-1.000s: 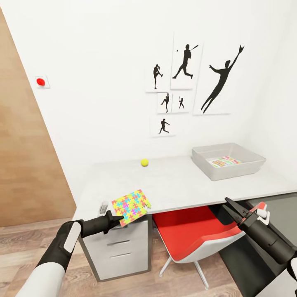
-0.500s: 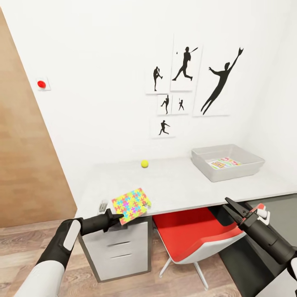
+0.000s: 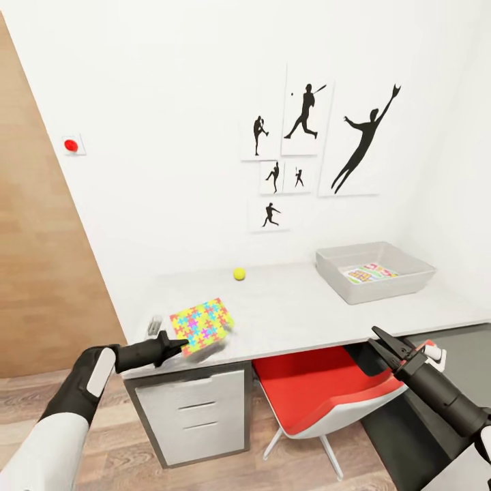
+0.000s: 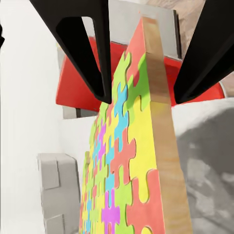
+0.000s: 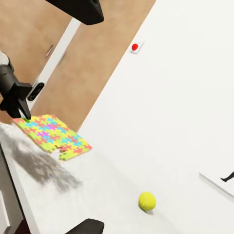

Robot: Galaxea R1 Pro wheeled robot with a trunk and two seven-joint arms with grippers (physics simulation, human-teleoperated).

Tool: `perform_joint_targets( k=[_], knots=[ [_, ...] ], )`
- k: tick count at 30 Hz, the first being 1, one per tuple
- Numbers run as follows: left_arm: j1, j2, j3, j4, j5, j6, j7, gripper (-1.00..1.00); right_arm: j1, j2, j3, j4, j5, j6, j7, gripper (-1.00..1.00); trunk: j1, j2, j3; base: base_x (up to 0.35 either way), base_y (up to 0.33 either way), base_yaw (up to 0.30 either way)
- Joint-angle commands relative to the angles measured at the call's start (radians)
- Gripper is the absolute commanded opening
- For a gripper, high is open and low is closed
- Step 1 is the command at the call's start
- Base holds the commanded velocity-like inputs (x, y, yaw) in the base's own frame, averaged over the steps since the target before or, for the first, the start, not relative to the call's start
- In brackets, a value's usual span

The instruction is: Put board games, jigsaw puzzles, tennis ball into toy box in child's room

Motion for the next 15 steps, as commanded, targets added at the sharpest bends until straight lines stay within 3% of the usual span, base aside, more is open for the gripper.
perform_joint_targets(
  k=[1, 4, 6, 9, 11, 15],
  knots=[
    [-0.006, 0.021, 0.002, 0.000, -0.011, 0.003, -0.039, -1.00, -0.001, 0.001, -0.001, 0.000, -0.002, 0.006, 0.001, 1.00, -0.004, 0.007, 0.002, 0.000, 0.000, 0.000],
    [-0.014, 0.088, -0.017, -0.001, -0.015, 0.003, -0.185, -1.00, -0.001, 0.001, -0.001, 0.000, -0.002, 0.006, 0.000, 1.00, -0.015, 0.028, 0.011, 0.000, 0.000, 0.000],
    [-0.016, 0.126, -0.059, -0.001, -0.017, 0.003, -0.261, -1.00, -0.001, 0.001, -0.001, 0.000, -0.001, 0.006, 0.000, 1.00, -0.023, 0.042, 0.018, 0.000, 0.000, 0.000],
    [-0.030, 0.197, -0.157, -0.001, -0.016, 0.003, -0.378, -1.00, -0.001, 0.003, 0.000, 0.000, -0.001, 0.005, 0.000, 1.00, -0.035, 0.063, 0.027, 0.000, 0.000, 0.000],
    [-0.040, 0.225, -0.193, -0.001, -0.016, 0.003, -0.441, -1.00, -0.001, 0.004, 0.000, 0.000, 0.000, 0.005, 0.000, 1.00, -0.042, 0.077, 0.033, 0.000, 0.000, 0.000],
    [-0.046, 0.247, -0.226, -0.001, -0.018, 0.003, -0.561, -1.00, -0.001, 0.005, 0.000, 0.000, 0.000, 0.001, -0.001, 1.00, -0.058, 0.105, 0.046, 0.000, 0.000, 0.000]
  ],
)
